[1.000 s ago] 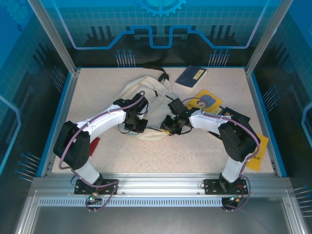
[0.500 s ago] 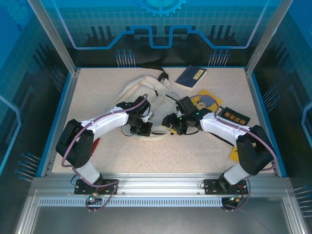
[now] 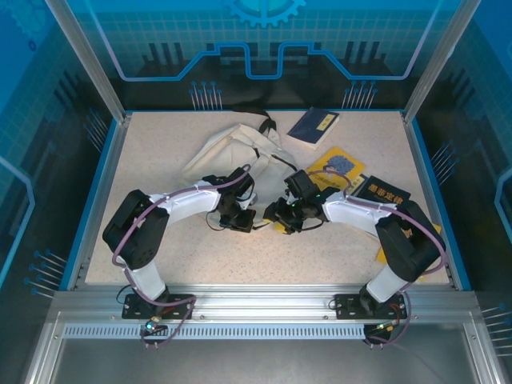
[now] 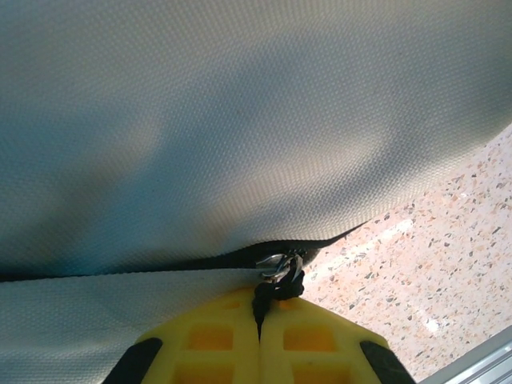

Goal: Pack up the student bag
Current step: Unzip the student bag at the center of the table.

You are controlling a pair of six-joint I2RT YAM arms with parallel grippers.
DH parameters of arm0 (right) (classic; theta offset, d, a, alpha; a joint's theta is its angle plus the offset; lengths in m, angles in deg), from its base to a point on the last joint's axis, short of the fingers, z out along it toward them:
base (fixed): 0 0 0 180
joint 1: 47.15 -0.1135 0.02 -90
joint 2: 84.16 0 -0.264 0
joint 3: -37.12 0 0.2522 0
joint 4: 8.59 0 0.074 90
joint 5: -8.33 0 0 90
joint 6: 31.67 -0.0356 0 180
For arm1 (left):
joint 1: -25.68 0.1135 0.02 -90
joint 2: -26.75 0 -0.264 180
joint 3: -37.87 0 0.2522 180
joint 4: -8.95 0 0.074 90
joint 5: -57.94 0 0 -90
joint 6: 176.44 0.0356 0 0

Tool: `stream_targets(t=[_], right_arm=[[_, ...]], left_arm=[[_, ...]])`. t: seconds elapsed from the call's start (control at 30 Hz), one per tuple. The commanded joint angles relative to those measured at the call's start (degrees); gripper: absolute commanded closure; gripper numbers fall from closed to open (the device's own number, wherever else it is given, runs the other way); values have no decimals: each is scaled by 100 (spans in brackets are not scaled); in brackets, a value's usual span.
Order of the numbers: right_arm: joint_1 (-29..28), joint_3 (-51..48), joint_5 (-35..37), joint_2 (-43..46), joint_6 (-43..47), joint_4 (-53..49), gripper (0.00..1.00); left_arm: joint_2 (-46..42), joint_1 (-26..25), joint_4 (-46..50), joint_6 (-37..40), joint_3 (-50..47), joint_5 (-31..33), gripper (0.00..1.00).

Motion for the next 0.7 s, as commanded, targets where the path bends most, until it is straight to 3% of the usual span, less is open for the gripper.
stream_targets(t=[0.0,0.37,0.67], right_arm=[[-69,130,28,-218,-221,126,56],[-5,327,39,-871,-494,613,65],[9,286,529,-872,-247,-115,86]], left_arm=[[-165,-26,143,103,84,26,100],[-216,-27,579,388,301,171,100],[63,-15,1528,840,968,1033,100]])
